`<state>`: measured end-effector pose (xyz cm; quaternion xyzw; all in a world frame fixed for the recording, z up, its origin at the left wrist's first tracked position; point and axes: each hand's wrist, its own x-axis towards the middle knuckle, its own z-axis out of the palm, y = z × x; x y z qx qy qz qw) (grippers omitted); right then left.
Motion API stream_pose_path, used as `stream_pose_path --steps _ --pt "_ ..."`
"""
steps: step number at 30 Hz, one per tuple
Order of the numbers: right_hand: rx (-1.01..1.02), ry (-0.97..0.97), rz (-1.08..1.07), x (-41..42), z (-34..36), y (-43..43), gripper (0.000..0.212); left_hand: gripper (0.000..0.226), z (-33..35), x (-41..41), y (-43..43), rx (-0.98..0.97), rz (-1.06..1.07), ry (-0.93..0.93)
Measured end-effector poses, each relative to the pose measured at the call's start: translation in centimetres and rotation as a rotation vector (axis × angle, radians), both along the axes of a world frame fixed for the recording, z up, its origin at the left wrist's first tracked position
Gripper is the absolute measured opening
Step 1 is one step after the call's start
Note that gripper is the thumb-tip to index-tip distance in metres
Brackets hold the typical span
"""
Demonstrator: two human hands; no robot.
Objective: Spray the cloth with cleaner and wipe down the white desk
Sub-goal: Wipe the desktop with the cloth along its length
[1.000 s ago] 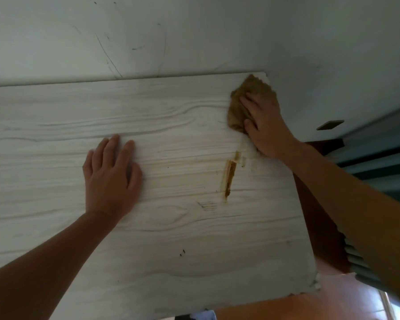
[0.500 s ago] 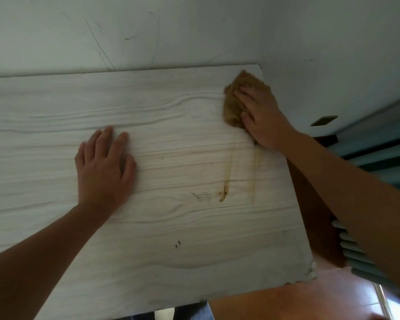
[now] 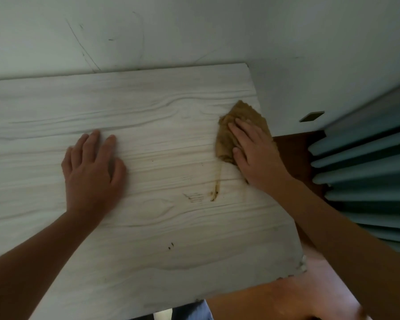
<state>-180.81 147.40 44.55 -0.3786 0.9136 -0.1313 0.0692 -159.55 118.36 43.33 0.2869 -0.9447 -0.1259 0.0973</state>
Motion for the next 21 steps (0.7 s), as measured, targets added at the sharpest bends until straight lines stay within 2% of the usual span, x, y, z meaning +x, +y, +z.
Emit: stream_pose_path --steps 5,8,12,16,21 --pt "-0.03 -0.049 -0.017 -7.8 -0.5 -2.6 0.058 0.059 -0.1 0.0 0.0 -0.01 0.002 0.019" --pt "-0.069 -0.066 -0.042 -9.7 -0.7 -3.7 0.058 0.058 -0.2 0.0 0.1 -0.022 0.003 0.023" --pt "-0.07 -0.04 -0.038 -5.4 -0.5 -2.8 0.06 0.059 0.0 0.0 0.1 -0.008 0.006 0.01" --pt "-0.073 -0.012 0.125 1.4 0.1 -0.4 0.057 0.06 0.1 0.0 0.1 0.0 0.006 0.004" --pt "-0.029 0.077 0.221 -0.4 0.3 -0.6 0.056 0.061 0.1 -0.1 0.0 -0.001 0.004 0.002"
